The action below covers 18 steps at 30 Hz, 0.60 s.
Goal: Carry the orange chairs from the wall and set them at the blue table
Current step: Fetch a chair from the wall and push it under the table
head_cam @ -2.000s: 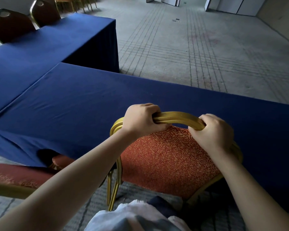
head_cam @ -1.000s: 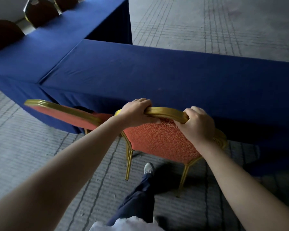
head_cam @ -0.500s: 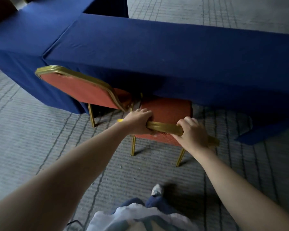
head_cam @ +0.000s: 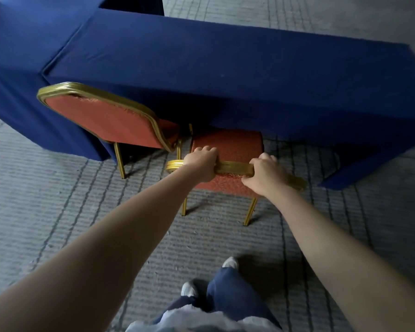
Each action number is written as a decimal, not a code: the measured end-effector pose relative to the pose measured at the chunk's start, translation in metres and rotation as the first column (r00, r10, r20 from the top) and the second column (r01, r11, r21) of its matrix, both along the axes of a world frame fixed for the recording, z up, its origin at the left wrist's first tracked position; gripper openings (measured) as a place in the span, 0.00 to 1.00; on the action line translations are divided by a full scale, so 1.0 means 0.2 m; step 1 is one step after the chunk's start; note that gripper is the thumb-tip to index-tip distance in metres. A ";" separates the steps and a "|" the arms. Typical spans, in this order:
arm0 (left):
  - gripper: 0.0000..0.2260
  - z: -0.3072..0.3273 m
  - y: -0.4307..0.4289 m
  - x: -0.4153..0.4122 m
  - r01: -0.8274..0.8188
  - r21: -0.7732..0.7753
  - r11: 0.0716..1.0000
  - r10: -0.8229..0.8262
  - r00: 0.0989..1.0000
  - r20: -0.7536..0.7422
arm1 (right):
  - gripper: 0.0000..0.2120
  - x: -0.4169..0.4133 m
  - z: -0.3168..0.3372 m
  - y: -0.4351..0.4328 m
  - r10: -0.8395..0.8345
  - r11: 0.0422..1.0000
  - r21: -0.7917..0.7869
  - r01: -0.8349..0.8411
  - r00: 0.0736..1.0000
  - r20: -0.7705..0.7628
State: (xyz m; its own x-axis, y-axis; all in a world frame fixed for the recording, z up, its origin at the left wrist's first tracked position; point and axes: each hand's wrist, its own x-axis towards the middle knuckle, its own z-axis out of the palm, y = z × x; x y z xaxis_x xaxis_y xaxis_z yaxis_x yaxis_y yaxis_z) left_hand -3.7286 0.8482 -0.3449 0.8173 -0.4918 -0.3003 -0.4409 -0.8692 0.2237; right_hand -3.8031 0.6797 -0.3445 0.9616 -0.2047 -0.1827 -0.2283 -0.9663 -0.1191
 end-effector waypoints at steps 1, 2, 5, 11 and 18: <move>0.20 0.01 -0.02 0.01 0.019 0.043 0.999 -0.019 1.000 0.001 | 0.16 0.00 0.00 0.00 0.001 1.000 0.011 -0.001 1.000 0.002; 0.20 0.03 -0.04 0.02 0.047 0.089 0.995 -0.047 0.999 0.000 | 0.15 0.00 0.01 -0.01 0.010 0.999 0.030 -0.011 1.000 0.003; 0.22 0.09 -0.09 0.05 0.142 0.218 0.966 -0.132 0.989 -0.060 | 0.12 0.03 0.03 -0.03 0.092 0.990 0.108 -0.086 0.995 -0.043; 0.28 0.17 -0.13 0.12 0.300 0.387 0.872 -0.218 0.946 -0.242 | 0.12 0.17 0.08 -0.05 0.252 0.946 0.275 -0.174 0.925 -0.283; 0.32 0.24 -0.10 0.30 0.326 0.338 0.883 -0.224 0.925 -0.306 | 0.06 0.44 0.20 -0.06 0.487 0.867 0.359 -0.346 0.742 -0.461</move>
